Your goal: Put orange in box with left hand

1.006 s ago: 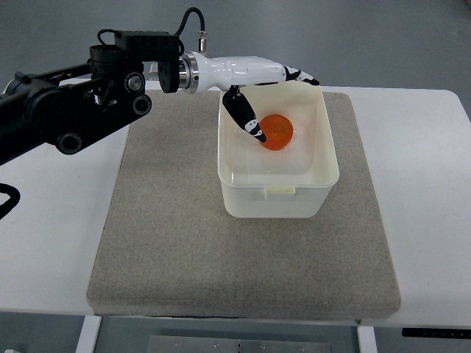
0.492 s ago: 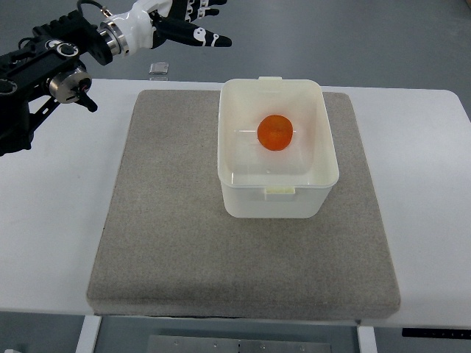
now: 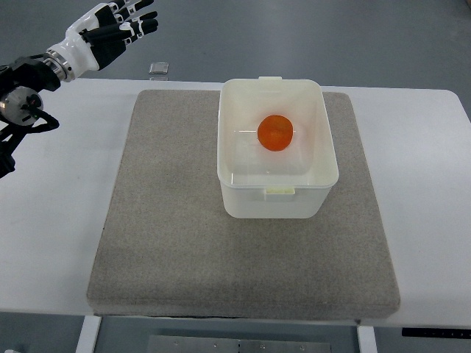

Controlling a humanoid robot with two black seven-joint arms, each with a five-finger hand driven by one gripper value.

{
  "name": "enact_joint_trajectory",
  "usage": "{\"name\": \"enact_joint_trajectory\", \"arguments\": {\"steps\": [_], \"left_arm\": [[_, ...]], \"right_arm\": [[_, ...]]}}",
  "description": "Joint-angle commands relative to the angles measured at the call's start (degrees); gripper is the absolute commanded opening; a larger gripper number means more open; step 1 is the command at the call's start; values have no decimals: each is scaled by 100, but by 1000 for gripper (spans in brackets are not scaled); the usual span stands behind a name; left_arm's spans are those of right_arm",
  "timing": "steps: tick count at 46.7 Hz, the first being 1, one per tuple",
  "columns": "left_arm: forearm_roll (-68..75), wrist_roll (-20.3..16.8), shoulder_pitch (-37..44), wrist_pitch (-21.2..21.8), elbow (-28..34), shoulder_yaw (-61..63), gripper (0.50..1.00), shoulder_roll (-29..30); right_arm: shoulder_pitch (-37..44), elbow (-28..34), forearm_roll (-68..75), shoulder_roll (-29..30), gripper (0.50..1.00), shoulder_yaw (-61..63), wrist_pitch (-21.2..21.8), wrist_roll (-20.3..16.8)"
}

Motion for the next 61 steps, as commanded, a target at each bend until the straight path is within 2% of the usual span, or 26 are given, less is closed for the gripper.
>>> {"name": "enact_joint_trajectory", "arguments": {"steps": [1,6,10,61], "left_arm": [[-530,409,24,-73,79,-194,994,-4],[-1260,797,33,-179,88,-239,994,14],[-1525,911,77,-249,96,-230,994,5],[-1885,920,279,-258,175,-590,994,-179]], "right_arm": [[-2,0,0,0,926,6,-1,0],[-2,0,0,0,926,-3,-1,0],[-2,0,0,0,926,-3,-1,0],[-2,0,0,0,926,6,-1,0]]}}
